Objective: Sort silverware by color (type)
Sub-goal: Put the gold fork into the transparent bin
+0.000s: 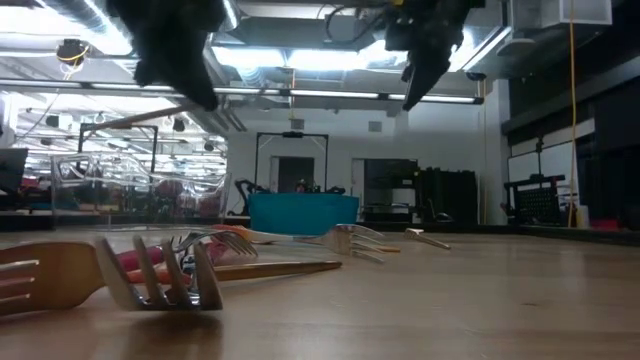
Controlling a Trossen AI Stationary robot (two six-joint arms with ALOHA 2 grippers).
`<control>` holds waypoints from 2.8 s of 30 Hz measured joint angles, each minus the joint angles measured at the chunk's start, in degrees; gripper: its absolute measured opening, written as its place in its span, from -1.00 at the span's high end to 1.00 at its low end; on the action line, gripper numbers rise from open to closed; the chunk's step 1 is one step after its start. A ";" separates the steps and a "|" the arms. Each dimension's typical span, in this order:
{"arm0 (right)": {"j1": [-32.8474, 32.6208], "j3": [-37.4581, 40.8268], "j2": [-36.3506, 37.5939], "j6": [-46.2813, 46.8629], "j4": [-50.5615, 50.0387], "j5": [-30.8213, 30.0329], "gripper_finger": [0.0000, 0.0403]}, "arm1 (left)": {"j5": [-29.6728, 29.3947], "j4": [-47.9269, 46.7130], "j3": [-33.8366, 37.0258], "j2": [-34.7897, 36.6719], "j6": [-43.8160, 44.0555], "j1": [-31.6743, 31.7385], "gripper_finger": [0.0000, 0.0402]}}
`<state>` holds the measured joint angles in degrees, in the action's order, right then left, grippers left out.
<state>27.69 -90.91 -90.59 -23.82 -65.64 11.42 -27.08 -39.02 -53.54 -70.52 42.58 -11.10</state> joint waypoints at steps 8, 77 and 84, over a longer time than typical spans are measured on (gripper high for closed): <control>-0.01 0.00 7.02 6.58 -0.33 0.21 0.56 | -7.70 0.92 -0.04 6.35 -18.56 8.60 0.97; -28.05 -0.02 11.12 10.52 -0.51 -4.57 0.56 | 6.33 9.53 15.15 -4.99 -47.67 50.71 0.95; -28.05 -0.02 11.12 10.52 -0.49 -4.57 0.56 | 10.11 9.57 15.20 -5.46 -47.68 53.28 0.95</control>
<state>-0.36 -90.94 -79.46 -13.30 -66.13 6.85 -16.97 -29.46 -38.34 -75.98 -5.10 42.18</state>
